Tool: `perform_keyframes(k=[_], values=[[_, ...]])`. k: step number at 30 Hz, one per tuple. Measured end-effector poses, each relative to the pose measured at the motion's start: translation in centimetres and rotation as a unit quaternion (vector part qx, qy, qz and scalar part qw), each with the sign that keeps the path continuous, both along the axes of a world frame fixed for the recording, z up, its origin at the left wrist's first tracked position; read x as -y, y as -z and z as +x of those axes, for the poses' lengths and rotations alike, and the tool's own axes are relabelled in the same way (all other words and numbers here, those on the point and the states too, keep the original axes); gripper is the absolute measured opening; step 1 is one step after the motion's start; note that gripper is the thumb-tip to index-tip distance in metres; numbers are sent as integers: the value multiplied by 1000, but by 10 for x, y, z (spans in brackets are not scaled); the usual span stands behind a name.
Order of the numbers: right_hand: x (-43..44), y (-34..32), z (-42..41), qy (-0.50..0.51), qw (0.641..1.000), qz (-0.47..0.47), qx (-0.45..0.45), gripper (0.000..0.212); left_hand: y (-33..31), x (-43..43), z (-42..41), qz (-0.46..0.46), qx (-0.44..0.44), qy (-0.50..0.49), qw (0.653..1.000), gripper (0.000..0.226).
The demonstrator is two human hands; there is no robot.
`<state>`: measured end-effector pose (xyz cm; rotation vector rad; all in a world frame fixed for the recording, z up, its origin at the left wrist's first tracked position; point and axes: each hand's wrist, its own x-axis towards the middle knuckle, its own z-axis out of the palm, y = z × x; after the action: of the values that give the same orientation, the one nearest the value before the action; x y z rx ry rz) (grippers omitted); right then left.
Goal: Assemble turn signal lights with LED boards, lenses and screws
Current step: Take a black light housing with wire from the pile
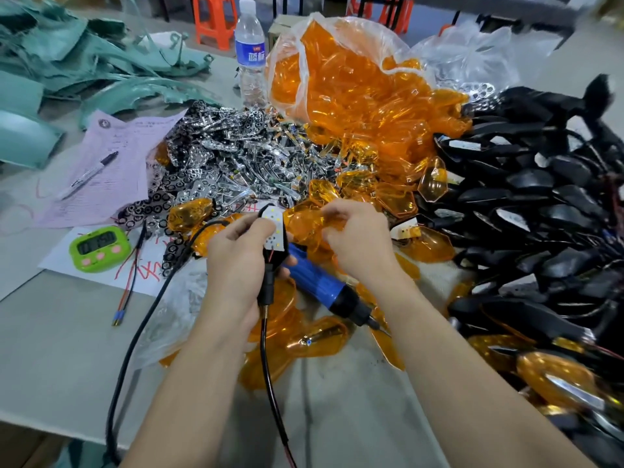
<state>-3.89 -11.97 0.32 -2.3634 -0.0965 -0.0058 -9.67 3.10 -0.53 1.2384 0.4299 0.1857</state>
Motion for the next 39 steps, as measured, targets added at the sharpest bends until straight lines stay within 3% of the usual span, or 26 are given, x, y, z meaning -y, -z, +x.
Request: perform_keyframes(k=[3,6,9,11,15,17,19,21,23,26,29,30,31,33,34,36,38,39], values=[[-5,-3,-7,-38,998,-42,-1,58,1,-4,-4,0,0,-10,1000,13],[2,-13,-44,-127,989,-70,39,39,3,-9,-9,5,0,-21,1000,13],[3,-9,-88,-229,947,-222,-35,19,6,-11,-11,9,-1,-28,1000,15],[1,1,-104,-238,929,-282,-26,28,7,-9,-13,10,-1,-25,1000,14],[5,20,-122,-241,931,-272,20,40,5,-3,-19,-1,8,-6,1000,27],[13,20,-122,-152,978,-145,-3,35,4,-1,-22,-12,8,-4,1000,28],[21,12,-117,-60,994,90,-32,33,2,2,-24,-19,8,-1,1000,16],[28,-3,-110,-29,946,314,-74,35,2,8,-26,-23,16,11,1000,15],[32,-14,-105,-33,859,489,-151,37,1,16,-28,-31,23,23,999,25],[38,-22,-102,-17,774,597,-213,31,-1,27,-30,-62,23,40,997,34],[41,-21,-100,31,751,619,-229,26,1,31,-30,-77,31,60,995,34],[39,-19,-99,49,771,593,-225,26,2,30,-31,-76,33,64,995,34],[37,-18,-97,67,817,533,-207,27,3,30,-31,-71,36,65,995,34],[31,-14,-96,49,938,317,-133,29,4,27,-32,-51,42,49,997,27],[27,-11,-95,-6,977,189,-95,28,5,25,-31,-39,43,32,998,26],[16,-5,-99,-133,988,-66,-52,24,7,18,-30,-24,27,-5,999,29],[5,1,-108,-201,944,-263,0,23,9,9,-29,-15,9,-32,999,28],[0,2,-114,-220,924,-313,14,24,10,4,-29,-10,4,-40,999,26]])
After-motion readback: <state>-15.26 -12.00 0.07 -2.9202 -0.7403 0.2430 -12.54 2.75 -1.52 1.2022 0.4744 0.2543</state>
